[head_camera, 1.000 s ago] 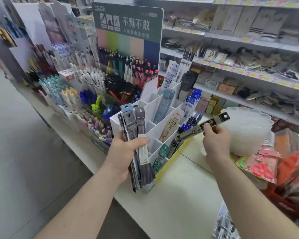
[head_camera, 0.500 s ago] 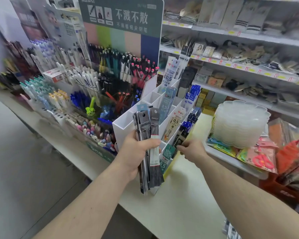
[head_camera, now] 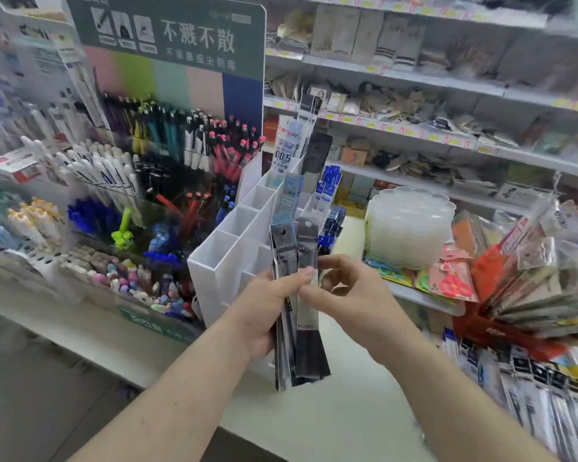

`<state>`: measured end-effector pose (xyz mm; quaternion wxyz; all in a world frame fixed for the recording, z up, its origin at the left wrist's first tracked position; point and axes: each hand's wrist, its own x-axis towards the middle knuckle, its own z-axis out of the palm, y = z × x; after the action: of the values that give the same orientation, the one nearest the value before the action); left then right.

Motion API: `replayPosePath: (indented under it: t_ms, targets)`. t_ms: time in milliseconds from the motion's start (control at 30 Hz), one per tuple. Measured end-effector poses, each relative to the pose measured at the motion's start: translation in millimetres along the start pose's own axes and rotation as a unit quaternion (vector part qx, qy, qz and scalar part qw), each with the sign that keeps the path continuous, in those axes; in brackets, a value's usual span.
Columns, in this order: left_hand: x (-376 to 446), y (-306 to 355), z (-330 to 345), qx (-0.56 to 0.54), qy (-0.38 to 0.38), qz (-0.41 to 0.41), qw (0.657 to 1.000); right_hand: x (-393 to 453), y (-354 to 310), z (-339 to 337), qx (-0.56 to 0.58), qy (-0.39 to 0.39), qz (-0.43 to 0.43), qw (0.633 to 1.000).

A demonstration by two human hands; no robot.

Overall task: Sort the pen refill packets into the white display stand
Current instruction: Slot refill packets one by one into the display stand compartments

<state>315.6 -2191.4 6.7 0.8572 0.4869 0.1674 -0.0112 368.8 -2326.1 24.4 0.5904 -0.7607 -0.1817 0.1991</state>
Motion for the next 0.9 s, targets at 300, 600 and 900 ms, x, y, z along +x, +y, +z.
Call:
replayPosePath:
  t_ms: [300, 600, 900]
  targets:
    - [3, -8, -19, 0.021, -0.128, -0.125, 0.984, -12, 18, 21, 0.060, 0.112, 0.031, 0.991]
    - [12, -19, -15, 0.031, -0.044, -0.083, 0.995, -25, 24, 1, 0.181, 0.084, 0.062, 0.978]
    - [26, -17, 21, 0.052, -0.002, -0.018, 0.998, -4, 37, -31, 0.158, 0.042, 0.037, 0.986]
